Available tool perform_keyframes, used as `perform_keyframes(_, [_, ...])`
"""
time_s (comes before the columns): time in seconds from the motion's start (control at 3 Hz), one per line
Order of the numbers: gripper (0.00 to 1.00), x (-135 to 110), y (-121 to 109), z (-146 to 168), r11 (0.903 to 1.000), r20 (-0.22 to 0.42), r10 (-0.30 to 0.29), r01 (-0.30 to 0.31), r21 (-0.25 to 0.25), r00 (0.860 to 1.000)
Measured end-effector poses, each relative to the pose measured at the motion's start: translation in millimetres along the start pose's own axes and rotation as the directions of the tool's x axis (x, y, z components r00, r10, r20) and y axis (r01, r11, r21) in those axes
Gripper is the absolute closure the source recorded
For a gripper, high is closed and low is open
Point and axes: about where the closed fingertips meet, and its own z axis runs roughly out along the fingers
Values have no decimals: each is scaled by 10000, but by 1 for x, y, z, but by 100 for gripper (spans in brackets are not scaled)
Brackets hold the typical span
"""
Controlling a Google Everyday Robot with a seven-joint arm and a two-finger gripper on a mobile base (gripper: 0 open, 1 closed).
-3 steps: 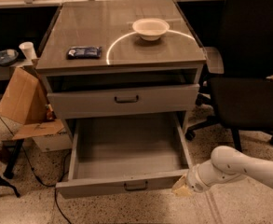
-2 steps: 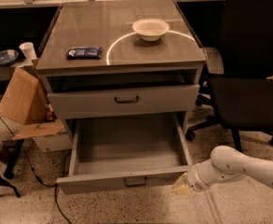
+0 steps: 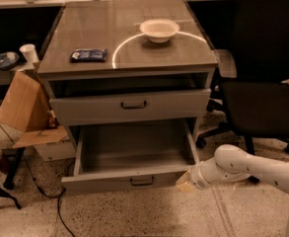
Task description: Close middle drawer
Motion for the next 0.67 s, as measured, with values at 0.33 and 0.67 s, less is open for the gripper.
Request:
perform_keyframes(0.33, [34, -34, -24, 6, 9988, 269, -281, 270, 411, 9992])
perform_keyframes(0.67, [11, -41, -30, 6, 9980, 320, -364, 347, 523, 9988])
